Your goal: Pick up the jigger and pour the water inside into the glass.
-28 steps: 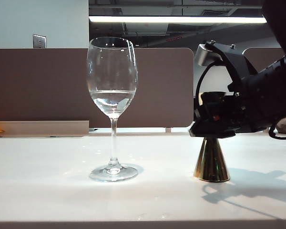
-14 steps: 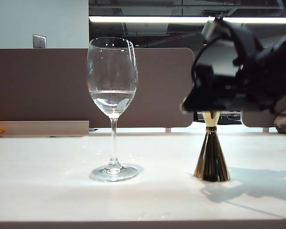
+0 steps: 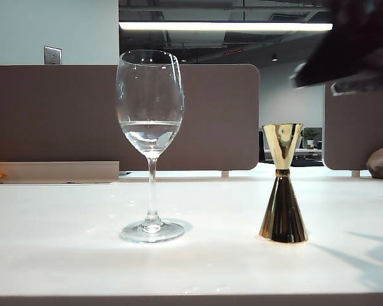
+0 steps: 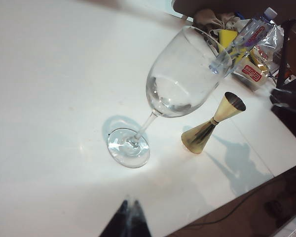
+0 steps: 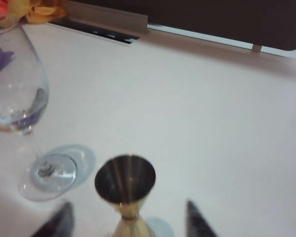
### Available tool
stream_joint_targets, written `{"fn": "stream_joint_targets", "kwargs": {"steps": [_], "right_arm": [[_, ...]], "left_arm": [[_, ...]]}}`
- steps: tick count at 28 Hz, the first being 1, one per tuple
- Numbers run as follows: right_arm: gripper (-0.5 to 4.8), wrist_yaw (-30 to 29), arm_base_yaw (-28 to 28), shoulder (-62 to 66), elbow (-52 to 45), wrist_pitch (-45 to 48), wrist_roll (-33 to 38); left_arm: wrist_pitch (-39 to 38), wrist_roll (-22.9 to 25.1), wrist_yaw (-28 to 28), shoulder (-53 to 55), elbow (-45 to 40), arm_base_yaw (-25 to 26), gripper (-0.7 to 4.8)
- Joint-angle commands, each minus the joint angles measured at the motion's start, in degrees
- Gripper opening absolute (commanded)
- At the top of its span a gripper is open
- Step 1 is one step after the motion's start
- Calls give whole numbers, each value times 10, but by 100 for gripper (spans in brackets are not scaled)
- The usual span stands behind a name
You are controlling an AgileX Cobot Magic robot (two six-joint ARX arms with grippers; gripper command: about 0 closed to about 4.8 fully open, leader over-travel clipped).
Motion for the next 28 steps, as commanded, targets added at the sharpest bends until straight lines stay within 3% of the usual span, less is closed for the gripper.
{"fn": "stream_joint_targets", "kwargs": {"steps": [1, 2, 3, 6, 9, 13, 16, 19, 28], "right_arm": [[182, 1, 1, -75, 0, -80, -1], [86, 1, 1, -127, 0, -117, -1], [42, 1, 0, -165, -1, -144, -1], [-6, 1, 0, -247, -5, -213, -1], [-6, 6, 0, -304, -23, -232, 8], [-6, 16, 0, -316, -49, -229, 29], [-6, 16, 0, -316, -69, -220, 33], [-6, 13, 0, -317, -96, -185, 34], [-6, 11, 1, -318, -153, -136, 49]], "left_arm": [[7, 0, 2, 0, 2, 1, -2], [7, 0, 2, 0, 2, 1, -2], [7, 0, 2, 0, 2, 1, -2], [8, 0, 2, 0, 2, 1, -3], [24, 45, -39, 0, 2, 1, -2], [82, 55, -109, 0, -2, 1, -3], [109, 105, -164, 1, -4, 1, -2], [115, 105, -218, 1, -5, 1, -2], [219, 101, -225, 1, -98, 1, -2]]}}
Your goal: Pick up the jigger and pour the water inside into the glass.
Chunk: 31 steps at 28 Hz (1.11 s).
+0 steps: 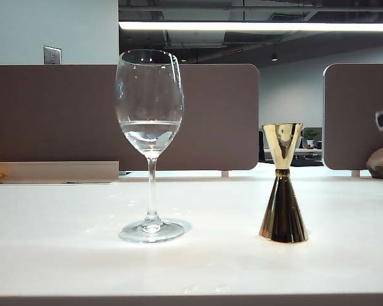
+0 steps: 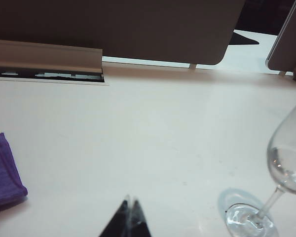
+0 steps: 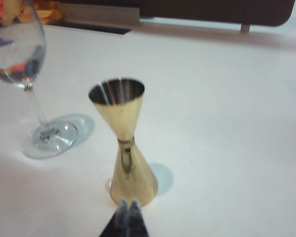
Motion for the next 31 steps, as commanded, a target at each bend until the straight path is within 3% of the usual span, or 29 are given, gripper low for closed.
{"fn": "stream_joint_targets", "kwargs": {"steps": [1, 7, 22, 26, 31], "right_arm": [[-6, -4, 1, 0, -9, 11, 10], [-6, -3, 0, 0, -16, 8, 10], [-5, -2, 0, 0, -21, -23, 10], [27, -5, 1, 0, -21, -38, 12], [27, -4, 0, 0, -21, -38, 12]], "left_arm": [[34, -2, -2, 0, -34, 1, -3], [85, -2, 7, 0, -86, 1, -2], [91, -1, 5, 0, -139, 1, -2], [111, 2, 3, 0, -146, 1, -2], [111, 2, 5, 0, -146, 1, -3]]}}
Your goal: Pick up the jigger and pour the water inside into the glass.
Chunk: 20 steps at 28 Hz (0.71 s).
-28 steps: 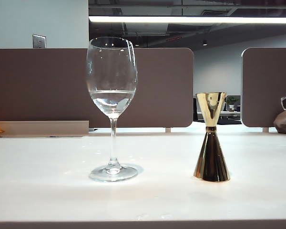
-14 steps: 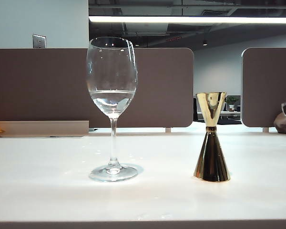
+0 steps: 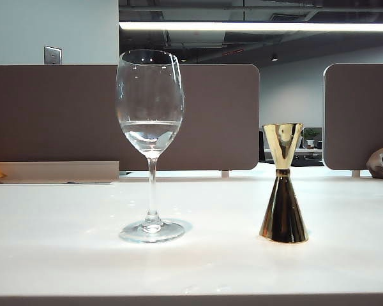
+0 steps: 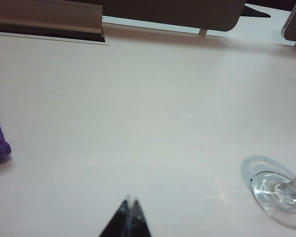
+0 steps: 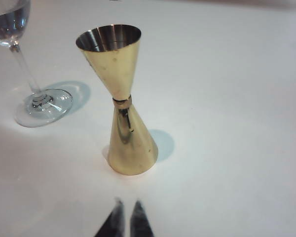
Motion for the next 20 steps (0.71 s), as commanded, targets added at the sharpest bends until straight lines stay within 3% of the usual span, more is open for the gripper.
{"fn": "stream_joint_targets", "kwargs": {"steps": [1, 20], "right_arm": [[27, -1, 1, 0, -4, 1, 2], [27, 1, -4, -1, -4, 2, 2]], "left_arm": [[3, 2, 1, 0, -2, 1, -2], [3, 2, 1, -2, -2, 1, -3]]}}
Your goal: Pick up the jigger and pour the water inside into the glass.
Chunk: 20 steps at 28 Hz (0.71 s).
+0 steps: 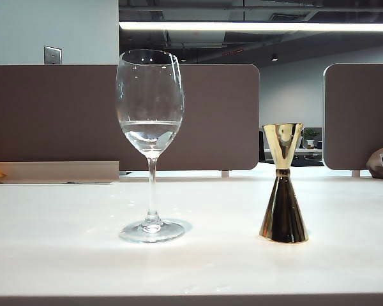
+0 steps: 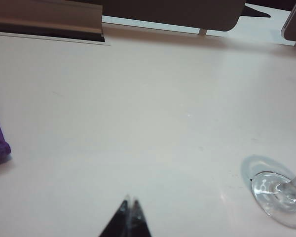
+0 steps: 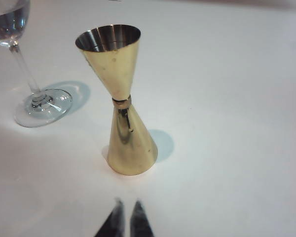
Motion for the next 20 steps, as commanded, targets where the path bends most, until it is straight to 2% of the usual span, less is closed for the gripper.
{"fn": "stream_joint_targets", "kwargs": {"steps": [1, 3, 9, 15, 20], "right_arm": [[27, 0, -9, -1, -4, 2, 2], [27, 1, -28, -1, -4, 2, 2], [27, 1, -126, -51, -4, 2, 2], [27, 1, -230, -49, -4, 16, 2], [27, 5, -274, -49, -4, 17, 2]], "left_arm": [[3, 2, 1, -2, -2, 1, -2], [3, 2, 1, -2, -2, 1, -3], [4, 2, 1, -2, -2, 2, -2], [5, 2, 1, -2, -2, 7, -2], [6, 2, 1, -2, -2, 41, -2]]}}
